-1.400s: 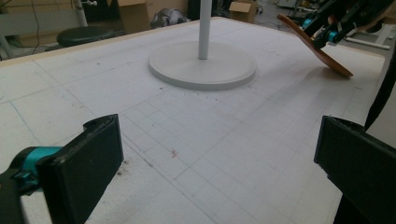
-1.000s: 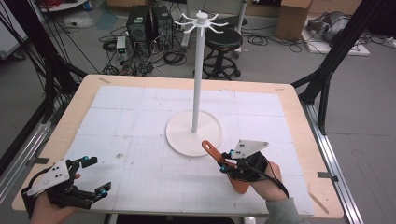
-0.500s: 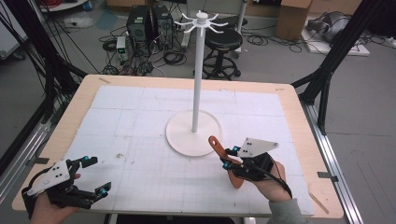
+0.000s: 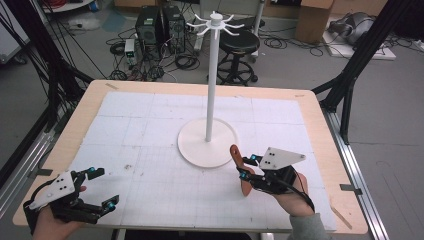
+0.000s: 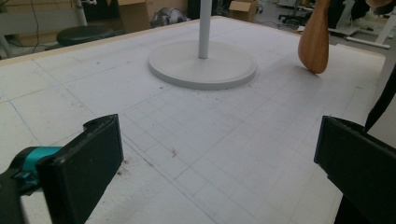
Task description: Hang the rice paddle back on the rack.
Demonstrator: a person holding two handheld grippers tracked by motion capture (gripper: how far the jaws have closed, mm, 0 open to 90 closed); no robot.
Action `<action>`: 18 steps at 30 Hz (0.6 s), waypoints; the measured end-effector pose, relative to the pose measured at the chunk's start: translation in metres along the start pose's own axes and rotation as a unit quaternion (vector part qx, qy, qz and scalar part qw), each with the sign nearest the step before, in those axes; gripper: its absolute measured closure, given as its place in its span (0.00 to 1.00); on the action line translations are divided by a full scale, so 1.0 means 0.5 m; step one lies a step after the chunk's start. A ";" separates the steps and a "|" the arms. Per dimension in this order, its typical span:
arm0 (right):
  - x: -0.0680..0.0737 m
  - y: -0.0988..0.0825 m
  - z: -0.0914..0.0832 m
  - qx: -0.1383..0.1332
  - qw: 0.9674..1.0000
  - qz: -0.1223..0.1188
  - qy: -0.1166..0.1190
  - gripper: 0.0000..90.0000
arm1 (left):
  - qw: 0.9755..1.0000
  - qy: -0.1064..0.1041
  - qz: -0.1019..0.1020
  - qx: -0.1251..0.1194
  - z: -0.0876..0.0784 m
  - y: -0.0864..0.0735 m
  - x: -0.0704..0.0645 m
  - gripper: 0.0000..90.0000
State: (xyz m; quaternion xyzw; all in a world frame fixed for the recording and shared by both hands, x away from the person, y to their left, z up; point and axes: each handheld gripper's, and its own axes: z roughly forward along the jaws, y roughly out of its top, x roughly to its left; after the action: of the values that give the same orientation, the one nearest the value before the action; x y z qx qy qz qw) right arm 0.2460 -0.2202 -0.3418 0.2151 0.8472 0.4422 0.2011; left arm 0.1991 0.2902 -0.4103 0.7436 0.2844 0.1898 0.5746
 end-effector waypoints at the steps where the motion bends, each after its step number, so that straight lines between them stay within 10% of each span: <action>1: 0.000 0.000 -0.001 -0.001 1.000 0.002 0.003 0.71 | 1.000 0.000 0.000 -0.001 0.000 0.000 0.000 0.02; 18: -0.005 0.002 -0.020 -0.037 0.999 0.002 0.005 0.71 | 1.000 0.000 -0.001 0.000 0.000 0.000 0.000 0.02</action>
State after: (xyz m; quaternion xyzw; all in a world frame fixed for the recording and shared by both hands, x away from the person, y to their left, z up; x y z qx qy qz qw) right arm 0.2429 -0.2274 -0.3353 0.2065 0.8308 0.4749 0.2038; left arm 0.1990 0.2902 -0.4100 0.7432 0.2848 0.1893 0.5751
